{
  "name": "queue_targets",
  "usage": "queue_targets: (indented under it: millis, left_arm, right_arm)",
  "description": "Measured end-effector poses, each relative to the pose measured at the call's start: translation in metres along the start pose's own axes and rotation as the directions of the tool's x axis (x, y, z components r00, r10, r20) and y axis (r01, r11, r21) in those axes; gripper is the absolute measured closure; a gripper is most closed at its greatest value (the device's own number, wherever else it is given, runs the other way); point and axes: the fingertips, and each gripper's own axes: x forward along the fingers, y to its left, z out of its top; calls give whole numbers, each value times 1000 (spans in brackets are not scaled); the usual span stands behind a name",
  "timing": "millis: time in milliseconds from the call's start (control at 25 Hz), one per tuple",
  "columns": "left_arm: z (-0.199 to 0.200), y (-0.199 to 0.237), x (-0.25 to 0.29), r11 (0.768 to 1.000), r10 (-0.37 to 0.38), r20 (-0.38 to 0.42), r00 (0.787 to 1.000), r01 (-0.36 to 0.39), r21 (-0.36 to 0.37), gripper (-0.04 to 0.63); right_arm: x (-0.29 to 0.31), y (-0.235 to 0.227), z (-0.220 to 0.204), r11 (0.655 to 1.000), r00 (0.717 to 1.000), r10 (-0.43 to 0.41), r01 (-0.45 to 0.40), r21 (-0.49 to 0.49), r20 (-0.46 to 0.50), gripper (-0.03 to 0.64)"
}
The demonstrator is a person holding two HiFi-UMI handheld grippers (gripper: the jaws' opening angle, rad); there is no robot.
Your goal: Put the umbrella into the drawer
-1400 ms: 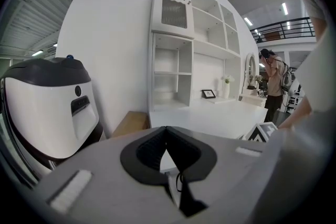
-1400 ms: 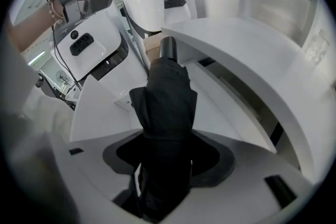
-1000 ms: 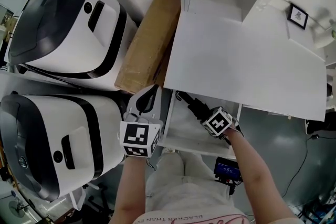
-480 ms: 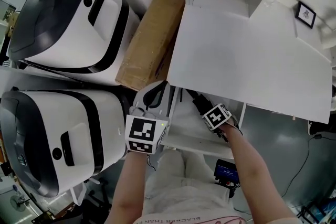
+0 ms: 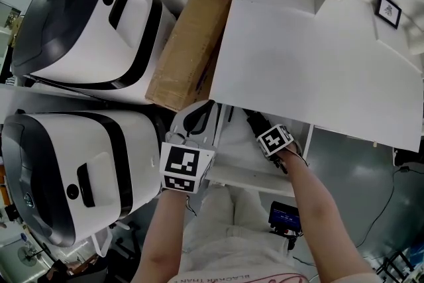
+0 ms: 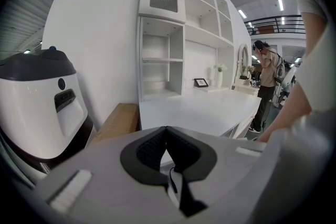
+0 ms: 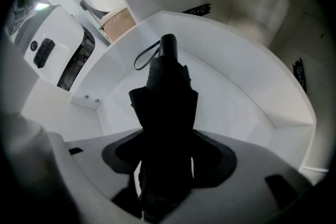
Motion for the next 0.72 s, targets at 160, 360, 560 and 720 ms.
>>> queue_targets:
  millis: [160, 360, 560, 720]
  left_arm:
    - [-1, -3, -2, 1000, -4, 2, 1000, 4, -3, 586]
    - [3, -8, -4, 1000, -7, 17, 1000, 7, -9, 586]
    - [10, -13, -9, 1000, -19, 43, 999, 19, -6, 586]
    - [16, -15, -16, 1000, -27, 65, 998, 28, -12, 586]
  right_arm:
    - [-3, -6, 6, 999, 999, -39, 40, -24, 33, 348]
    - [-14, -12, 0, 997, 996, -77, 78, -23, 36, 324]
    - [-30, -11, -7, 993, 992, -113, 114, -14, 57, 324]
    - [-45, -8, -7, 989, 986, -142, 145, -22, 83, 324]
